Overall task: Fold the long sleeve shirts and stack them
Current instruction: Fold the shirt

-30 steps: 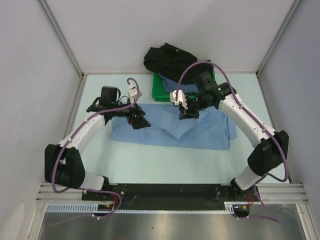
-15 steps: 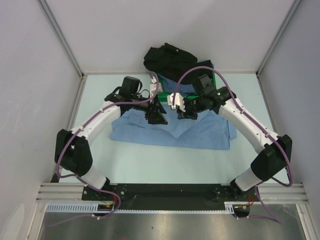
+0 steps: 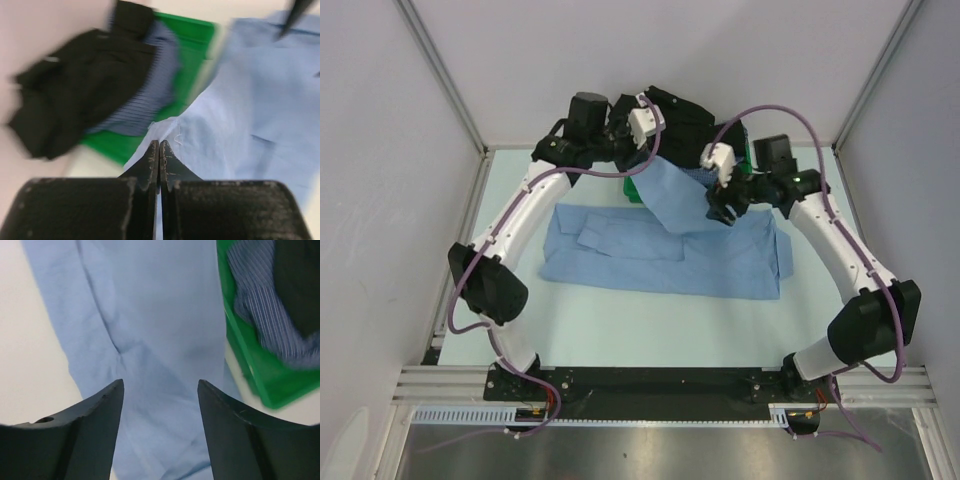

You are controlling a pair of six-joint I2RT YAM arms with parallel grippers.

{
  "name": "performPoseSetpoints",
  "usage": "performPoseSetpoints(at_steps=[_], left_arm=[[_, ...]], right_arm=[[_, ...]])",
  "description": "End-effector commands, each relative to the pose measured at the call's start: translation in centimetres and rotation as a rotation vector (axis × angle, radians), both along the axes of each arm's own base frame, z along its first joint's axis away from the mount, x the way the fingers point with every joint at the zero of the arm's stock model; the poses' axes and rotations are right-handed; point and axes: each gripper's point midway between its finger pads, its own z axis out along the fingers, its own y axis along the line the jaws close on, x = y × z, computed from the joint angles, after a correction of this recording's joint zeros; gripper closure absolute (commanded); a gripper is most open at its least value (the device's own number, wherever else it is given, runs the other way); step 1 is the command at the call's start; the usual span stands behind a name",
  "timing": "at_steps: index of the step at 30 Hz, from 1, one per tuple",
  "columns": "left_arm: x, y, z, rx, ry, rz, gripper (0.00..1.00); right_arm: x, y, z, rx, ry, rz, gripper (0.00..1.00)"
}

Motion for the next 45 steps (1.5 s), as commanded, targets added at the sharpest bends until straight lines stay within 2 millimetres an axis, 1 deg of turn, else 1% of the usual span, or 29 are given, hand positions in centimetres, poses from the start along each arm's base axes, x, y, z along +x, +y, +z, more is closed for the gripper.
performPoseSetpoints(at_steps=[1,3,4,5,7,8,9,10,11,12,13,14,15,16,17,18,20,21,23,24,25,27,30,34,39,42,43,44,45], left_arm=[[7.2,0.8,4.2,0.124,-0.402,0.167,1.0],[8.8,0.1,4.8,0.133,-0.483,0.207,1.0],[9.5,-0.3,6.0,0.116,-0.548,0.213,1.0],[9.8,-0.7,6.3,0.106,-0.568,0.21,1.0],[10.1,-1.4,6.4,0.092,-0.586,0.181,1.0],[9.7,-1.7,6.2,0.091,-0.58,0.153,1.0],[9.4,-1.8,4.5,0.126,-0.569,0.118,1.0],[8.0,-1.6,5.1,0.119,-0.577,0.073,1.0],[7.1,-1.5,4.3,0.132,-0.578,0.038,1.0],[5.9,-0.9,0.4,0.193,-0.542,-0.015,1.0],[4.8,-0.5,-0.5,0.199,-0.546,-0.06,1.0],[3.0,0.3,-0.2,0.209,-0.562,-0.092,1.0],[1.6,1.1,-4.0,0.269,-0.522,-0.158,1.0],[0.4,2.2,-6.0,0.301,-0.471,-0.187,1.0],[-1.1,2.9,-6.1,0.293,-0.467,-0.222,1.0],[-2.5,4.0,-9.3,0.338,-0.43,-0.272,1.0],[-4.0,6.1,-11.8,0.395,-0.408,-0.308,1.0],[-5.4,7.4,-14.3,0.45,-0.419,-0.358,1.0],[-6.0,9.5,-16.6,0.525,-0.443,-0.387,1.0],[-7.1,10.6,-18.7,0.567,-0.461,-0.432,1.0],[-6.6,11.6,-19.1,0.589,-0.494,-0.425,1.0],[-7.1,12.8,-21.0,0.627,-0.506,-0.451,1.0],[-6.8,14.2,-22.3,0.67,-0.543,-0.464,1.0],[-5.9,16.5,-23.0,0.726,-0.597,-0.455,1.0],[-5.6,18.1,-23.0,0.74,-0.598,-0.441,1.0],[-5.7,18.4,-23.2,0.745,-0.591,-0.437,0.99],[-5.7,18.4,-23.2,0.744,-0.59,-0.435,0.95],[-5.7,18.6,-23.3,0.746,-0.576,-0.421,0.8],[-5.5,18.8,-23.1,0.748,-0.572,-0.404,0.76]], right_arm=[[-0.4,-4.6,-2.0,0.217,0.307,-0.268,0.42],[-1.0,-6.5,-3.6,0.277,0.421,-0.343,0.47],[-1.5,-6.3,-4.4,0.304,0.478,-0.343,0.52],[-2.3,-6.5,-5.9,0.316,0.548,-0.372,0.54],[-2.8,-6.4,-7.1,0.334,0.607,-0.39,0.58],[-3.1,-6.4,-8.4,0.336,0.65,-0.409,0.58],[-3.1,-6.4,-9.1,0.331,0.669,-0.425,0.59],[-2.7,-7.6,-9.9,0.325,0.681,-0.472,0.59],[-2.6,-7.9,-11.2,0.317,0.719,-0.491,0.6],[-2.6,-8.6,-12.0,0.318,0.747,-0.525,0.61],[-2.5,-9.0,-13.0,0.31,0.775,-0.545,0.62],[-2.5,-9.4,-13.7,0.304,0.803,-0.567,0.63],[-2.4,-9.8,-15.2,0.297,0.86,-0.594,0.64],[-2.3,-10.3,-15.9,0.299,0.886,-0.615,0.66],[-2.4,-10.6,-16.5,0.292,0.917,-0.636,0.67],[-2.3,-11.0,-17.9,0.283,0.962,-0.668,0.67],[-2.2,-11.9,-19.1,0.278,1.001,-0.717,0.68],[-2.2,-12.1,-20.0,0.267,1.026,-0.731,0.69],[-2.3,-12.5,-20.7,0.253,1.052,-0.759,0.71],[-2.2,-12.7,-21.0,0.242,1.056,-0.772,0.72],[-2.4,-12.8,-21.3,0.235,1.072,-0.782,0.72],[-2.6,-13.0,-21.6,0.221,1.085,-0.795,0.73],[-3.0,-13.2,-21.7,0.206,1.096,-0.806,0.75],[-3.7,-13.1,-20.7,0.201,1.098,-0.77,0.8],[-4.2,-12.3,-16.9,0.218,1.027,-0.617,0.8],[-4.8,-11.8,-14.4,0.219,0.98,-0.517,0.74],[-5.2,-11.7,-13.8,0.219,0.988,-0.503,0.72],[-5.3,-11.6,-13.2,0.227,0.978,-0.476,0.7],[-5.7,-11.4,-12.6,0.228,0.978,-0.445,0.65]])
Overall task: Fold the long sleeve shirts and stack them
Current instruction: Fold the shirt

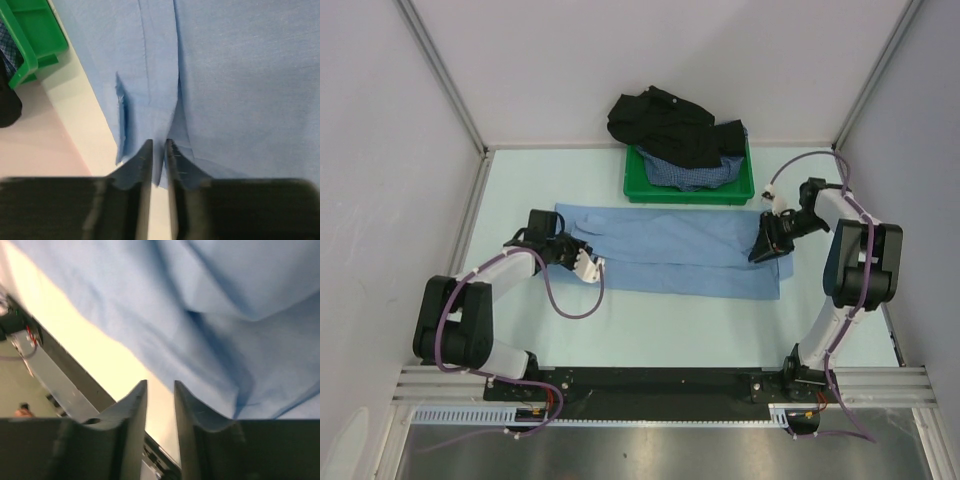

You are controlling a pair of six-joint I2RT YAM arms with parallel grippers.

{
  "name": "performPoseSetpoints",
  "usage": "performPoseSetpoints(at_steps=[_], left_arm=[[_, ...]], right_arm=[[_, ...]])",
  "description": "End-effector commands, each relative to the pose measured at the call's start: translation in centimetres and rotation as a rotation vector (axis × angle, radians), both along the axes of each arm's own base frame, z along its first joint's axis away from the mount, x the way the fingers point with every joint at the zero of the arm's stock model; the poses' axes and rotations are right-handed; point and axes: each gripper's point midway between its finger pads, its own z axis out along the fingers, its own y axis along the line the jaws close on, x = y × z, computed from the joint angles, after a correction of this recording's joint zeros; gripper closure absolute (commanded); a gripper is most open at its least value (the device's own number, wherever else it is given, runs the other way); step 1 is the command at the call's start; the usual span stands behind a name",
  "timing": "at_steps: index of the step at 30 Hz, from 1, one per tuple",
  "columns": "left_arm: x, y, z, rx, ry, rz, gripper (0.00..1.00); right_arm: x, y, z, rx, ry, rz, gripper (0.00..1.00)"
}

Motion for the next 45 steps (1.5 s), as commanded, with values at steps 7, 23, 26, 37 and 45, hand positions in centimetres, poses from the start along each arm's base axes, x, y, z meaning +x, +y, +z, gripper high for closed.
performPoseSetpoints(at_steps=[7,23,26,37,45], left_arm=[[1.2,2.3,4.0,-0.131,0.045,0.215,0.47],[0.0,6.1,2.9,-0.367,0.496,0.736,0.41],[-1.2,5.3,2.9,-0.369,0.599,0.722,0.43],[-7.4,4.3,0.0,-0.126,0.456,0.548,0.36],[-5.9,3.4,-2.4,-0.025,0.32,0.505,0.35]], right_arm=[[1.2,-1.1,3.9,-0.061,-0.198,0.112,0.42],[6.5,-1.8,-6.4,-0.456,-0.194,0.16,0.78],[7.6,-2.5,-6.7,-0.499,-0.209,0.127,0.88],[5.7,-2.9,3.1,-0.317,-0.273,-0.02,0.54],[0.9,-5.4,-0.3,-0.323,-0.115,-0.171,0.52]])
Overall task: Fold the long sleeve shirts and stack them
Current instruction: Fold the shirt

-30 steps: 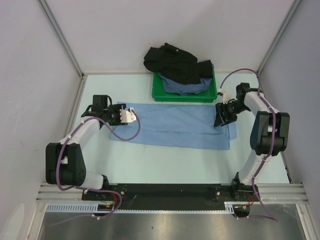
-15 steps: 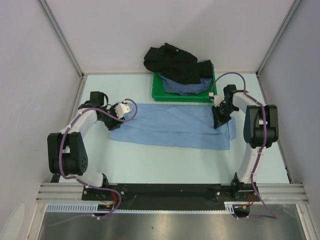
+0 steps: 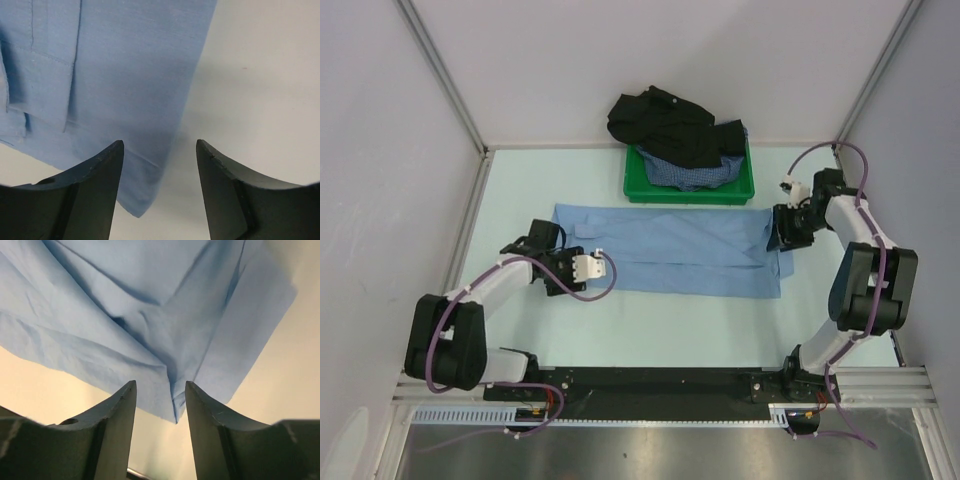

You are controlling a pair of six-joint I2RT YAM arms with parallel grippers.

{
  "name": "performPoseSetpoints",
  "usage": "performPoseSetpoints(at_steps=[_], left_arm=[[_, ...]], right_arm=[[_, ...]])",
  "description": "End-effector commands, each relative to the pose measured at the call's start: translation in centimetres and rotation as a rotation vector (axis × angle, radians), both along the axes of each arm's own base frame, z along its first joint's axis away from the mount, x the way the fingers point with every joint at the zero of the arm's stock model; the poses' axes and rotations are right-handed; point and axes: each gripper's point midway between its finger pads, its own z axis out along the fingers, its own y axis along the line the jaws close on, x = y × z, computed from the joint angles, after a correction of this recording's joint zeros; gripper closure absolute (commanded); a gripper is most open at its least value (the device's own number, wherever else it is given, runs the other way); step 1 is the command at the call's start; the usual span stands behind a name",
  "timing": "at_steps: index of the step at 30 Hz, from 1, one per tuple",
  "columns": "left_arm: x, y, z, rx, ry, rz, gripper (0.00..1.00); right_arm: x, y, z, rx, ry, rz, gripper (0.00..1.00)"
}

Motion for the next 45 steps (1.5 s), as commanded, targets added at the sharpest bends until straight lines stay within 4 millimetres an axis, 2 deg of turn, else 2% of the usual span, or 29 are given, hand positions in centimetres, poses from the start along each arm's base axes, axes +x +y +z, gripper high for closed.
performPoseSetpoints(at_steps=[1,3,7,8,9,11,12,13,16,17,19,21,22,23,25,26,27,29,30,31,32,33,34,36,37,38,40,42,45], left_arm=[[3.1,0.2,0.1,0.077,-0.147,-0.035,0.35],[3.3,0.2,-0.6,0.101,-0.143,-0.049,0.37],[3.7,0.4,-1.7,0.154,-0.161,-0.076,0.41],[3.5,0.2,-2.4,0.168,-0.15,-0.094,0.43],[3.3,0.2,-2.7,0.183,-0.143,-0.107,0.5],[2.8,-0.3,-3.3,0.203,-0.13,-0.131,0.61],[2.5,-0.5,-3.5,0.204,-0.121,-0.142,0.74],[1.8,-0.7,-3.7,0.209,-0.101,-0.158,0.79],[-0.3,-2.7,-3.6,0.195,-0.059,-0.221,0.96],[-1.2,-4.1,-3.4,0.179,-0.051,-0.265,0.99],[-3.1,-6.3,-3.0,0.159,-0.02,-0.31,1.0],[-5.1,-7.9,-2.9,0.133,0.038,-0.31,1.0],[-6.0,-10.0,-2.3,0.109,0.047,-0.351,1.0],[-6.8,-10.8,-2.2,0.097,0.067,-0.359,1.0],[-9.0,-12.7,-2.1,0.085,0.122,-0.377,1.0],[-9.5,-13.0,-2.2,0.089,0.135,-0.387,1.0],[-9.9,-13.0,-2.3,0.098,0.143,-0.378,1.0],[-10.2,-12.8,-2.5,0.117,0.147,-0.372,1.0],[-10.4,-12.1,-2.8,0.143,0.155,-0.368,1.0],[-10.1,-11.3,-2.8,0.174,0.138,-0.356,1.0],[-10.1,-10.8,-2.6,0.182,0.126,-0.355,0.99],[-10.8,-9.7,-2.9,0.212,0.143,-0.371,0.94],[-11.0,-9.2,-2.7,0.211,0.151,-0.372,0.88],[-12.5,-8.0,-1.8,0.211,0.191,-0.406,0.7],[-12.9,-7.6,-1.7,0.21,0.196,-0.406,0.64],[-13.2,-7.5,-1.4,0.201,0.198,-0.41,0.46],[-13.6,-7.2,-0.2,0.172,0.187,-0.414,0.31],[-13.9,-7.7,0.8,0.117,0.186,-0.402,0.2],[-13.3,-9.6,3.6,-0.019,0.157,-0.36,0.16]], right_arm=[[-2.3,-0.7,-3.2,-0.001,0.114,-0.087,0.52],[-2.7,-1.6,-4.7,-0.008,0.156,-0.129,0.52],[-2.7,-2.9,-6.6,-0.054,0.178,-0.168,0.52],[-2.5,-3.1,-6.8,-0.058,0.172,-0.17,0.52],[-2.5,-3.2,-7.5,-0.065,0.189,-0.175,0.53],[-2.2,-3.4,-8.3,-0.068,0.197,-0.183,0.62],[-2.3,-3.7,-9.0,-0.085,0.211,-0.187,0.69],[-2.3,-4.0,-9.3,-0.099,0.214,-0.193,0.81],[-1.5,-6.3,-10.0,-0.18,0.191,-0.204,0.95],[-1.1,-7.0,-10.1,-0.195,0.179,-0.213,0.97],[-0.8,-8.9,-10.8,-0.244,0.185,-0.23,1.0],[0.3,-11.5,-10.8,-0.283,0.161,-0.252,1.0],[0.5,-12.3,-11.6,-0.288,0.178,-0.261,1.0],[1.9,-13.8,-11.1,-0.303,0.144,-0.273,1.0],[2.8,-14.7,-11.4,-0.3,0.147,-0.284,1.0],[3.4,-15.5,-10.8,-0.286,0.135,-0.305,1.0],[4.8,-15.8,-9.7,-0.265,0.097,-0.31,1.0],[5.3,-15.7,-7.7,-0.203,0.07,-0.308,1.0],[5.5,-16.2,-6.7,-0.194,0.047,-0.314,0.99],[4.8,-15.8,-6.1,-0.164,0.058,-0.302,0.95],[4.6,-15.5,-4.6,-0.143,0.032,-0.294,0.92],[4.1,-15.0,-4.3,-0.109,0.038,-0.291,0.89],[2.7,-13.9,-4.2,-0.074,0.074,-0.28,0.81],[1.5,-12.8,-3.2,-0.037,0.073,-0.276,0.68],[0.2,-12.2,-3.9,-0.023,0.1,-0.279,0.54],[-0.1,-12.2,-3.8,-0.025,0.098,-0.281,0.5],[-0.7,-12.6,-3.5,-0.027,0.09,-0.303,0.48],[-1.2,-12.9,-3.5,-0.009,0.09,-0.329,0.48],[-2.1,-13.3,-3.6,0.035,0.094,-0.375,0.48]])
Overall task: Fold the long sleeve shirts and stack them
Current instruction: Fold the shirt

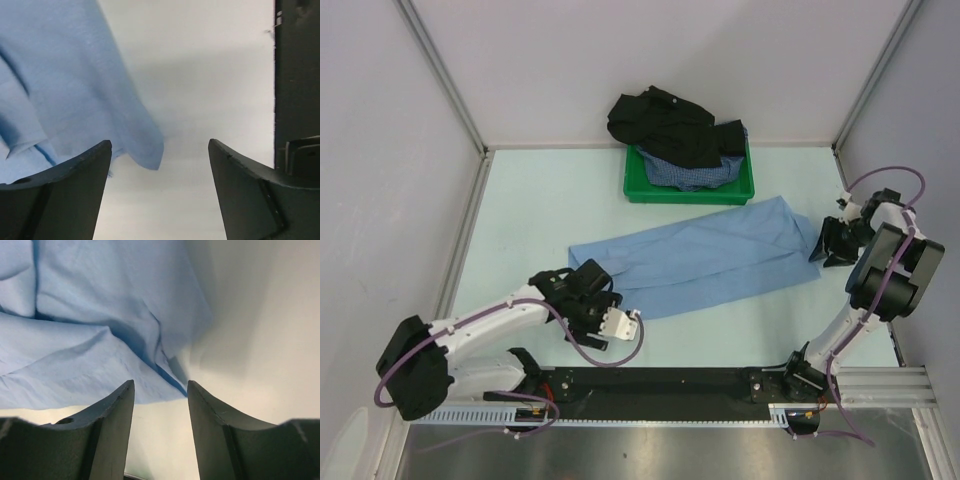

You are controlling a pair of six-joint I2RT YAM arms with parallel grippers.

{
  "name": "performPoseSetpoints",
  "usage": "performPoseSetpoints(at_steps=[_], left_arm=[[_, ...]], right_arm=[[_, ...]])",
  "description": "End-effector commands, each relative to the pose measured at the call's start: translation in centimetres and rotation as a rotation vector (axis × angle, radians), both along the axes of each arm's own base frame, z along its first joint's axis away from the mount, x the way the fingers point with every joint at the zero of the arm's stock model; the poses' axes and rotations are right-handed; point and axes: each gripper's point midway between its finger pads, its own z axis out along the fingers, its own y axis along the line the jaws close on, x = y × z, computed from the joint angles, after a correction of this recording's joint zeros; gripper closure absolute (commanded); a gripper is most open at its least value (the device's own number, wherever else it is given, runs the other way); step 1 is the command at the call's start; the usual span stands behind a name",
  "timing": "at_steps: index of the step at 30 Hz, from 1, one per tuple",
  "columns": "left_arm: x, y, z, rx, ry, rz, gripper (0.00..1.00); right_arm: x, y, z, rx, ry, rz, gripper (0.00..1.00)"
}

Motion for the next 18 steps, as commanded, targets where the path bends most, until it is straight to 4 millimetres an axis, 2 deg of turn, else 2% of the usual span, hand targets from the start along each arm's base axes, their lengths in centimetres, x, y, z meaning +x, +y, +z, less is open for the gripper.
performPoseSetpoints(at_steps=[1,3,4,5,6,9,12,13,14,15,18], left_arm=[[-0.1,-1.8,3.9,-0.173,0.047,0.073,0.15],[0.4,-2.8,5.3,-0.25,0.078,0.122,0.14],[1.7,-2.9,6.5,-0.292,0.067,0.175,0.14],[2.2,-3.1,6.9,-0.315,0.088,0.215,0.14],[3.0,-3.7,8.2,-0.368,0.087,0.231,0.14],[5.4,-3.6,9.9,-0.436,0.086,0.336,0.14],[7.2,-3.3,11.2,-0.49,0.104,0.415,0.13],[7.9,-2.9,11.5,-0.509,0.107,0.443,0.13],[8.1,-2.8,11.6,-0.517,0.12,0.469,0.13],[8.7,-2.6,11.9,-0.529,0.115,0.483,0.13],[9.6,-2.0,12.2,-0.548,0.103,0.52,0.12]], right_arm=[[-0.6,-0.9,0.8,0.028,-0.049,-0.058,0.48],[-1.1,-0.5,0.1,0.045,-0.036,-0.074,0.49],[-1.0,-0.5,-0.4,0.046,-0.038,-0.084,0.49],[-1.0,-0.4,-0.8,0.053,-0.035,-0.09,0.49],[-1.5,0.0,-1.6,0.068,-0.014,-0.102,0.5],[-1.6,0.7,-3.4,0.105,0.013,-0.119,0.54],[-1.4,1.3,-4.5,0.159,0.026,-0.138,0.68],[-1.1,1.2,-4.5,0.16,0.018,-0.145,0.83],[-0.9,0.9,-4.6,0.146,0.016,-0.152,0.93],[-0.7,0.3,-4.7,0.126,0.016,-0.159,1.0],[1.3,-3.0,-4.7,0.001,-0.025,-0.172,1.0]])
